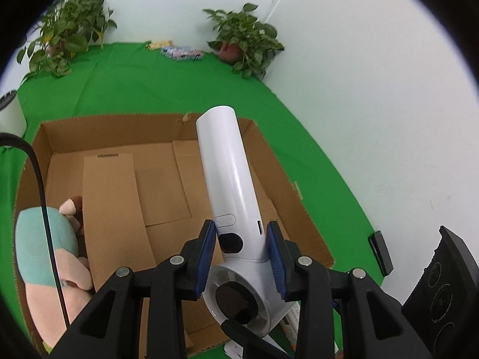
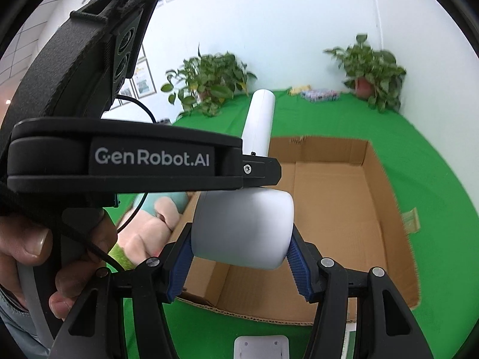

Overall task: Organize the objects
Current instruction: 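Carry the hair dryer with the right gripper over the open box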

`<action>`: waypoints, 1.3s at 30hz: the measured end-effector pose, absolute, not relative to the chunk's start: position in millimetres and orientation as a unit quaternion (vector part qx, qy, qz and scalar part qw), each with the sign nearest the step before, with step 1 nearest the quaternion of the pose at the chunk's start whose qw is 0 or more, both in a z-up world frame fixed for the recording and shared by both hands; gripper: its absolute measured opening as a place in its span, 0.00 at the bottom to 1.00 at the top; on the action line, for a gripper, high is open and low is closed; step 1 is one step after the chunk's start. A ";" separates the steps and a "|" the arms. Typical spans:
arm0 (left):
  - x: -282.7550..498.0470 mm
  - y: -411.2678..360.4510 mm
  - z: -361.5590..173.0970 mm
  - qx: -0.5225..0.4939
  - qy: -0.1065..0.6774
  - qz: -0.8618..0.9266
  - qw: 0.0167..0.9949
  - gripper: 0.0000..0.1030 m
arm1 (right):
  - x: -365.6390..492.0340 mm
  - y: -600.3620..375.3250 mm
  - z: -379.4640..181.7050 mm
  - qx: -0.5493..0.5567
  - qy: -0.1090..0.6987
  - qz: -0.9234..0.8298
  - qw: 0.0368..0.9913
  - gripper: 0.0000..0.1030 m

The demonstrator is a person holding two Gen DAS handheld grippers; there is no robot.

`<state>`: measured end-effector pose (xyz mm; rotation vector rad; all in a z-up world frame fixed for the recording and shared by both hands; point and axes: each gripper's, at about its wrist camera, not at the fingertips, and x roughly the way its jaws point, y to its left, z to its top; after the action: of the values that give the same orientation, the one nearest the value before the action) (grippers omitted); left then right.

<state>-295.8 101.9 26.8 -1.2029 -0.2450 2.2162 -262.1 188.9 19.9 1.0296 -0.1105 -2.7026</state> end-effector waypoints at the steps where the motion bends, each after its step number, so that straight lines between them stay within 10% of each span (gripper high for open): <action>1: -300.9 102.8 19.3 -0.462 -0.093 0.831 0.297 0.32 | -269.7 189.6 12.4 0.363 -0.042 -0.923 0.124 0.54; 20: -338.3 116.7 -63.5 -0.563 -0.073 0.782 0.259 0.33 | -332.6 210.4 -92.7 0.479 -0.112 -0.858 0.150 0.54; 39: -331.5 98.1 -30.1 -0.548 -0.051 0.803 0.228 0.32 | -323.7 207.6 -110.1 0.516 -0.128 -0.830 0.166 0.53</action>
<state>-331.5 98.1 -30.1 -1.5093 -0.1392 2.2127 -323.7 207.6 -110.1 1.4700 -0.3640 -2.3642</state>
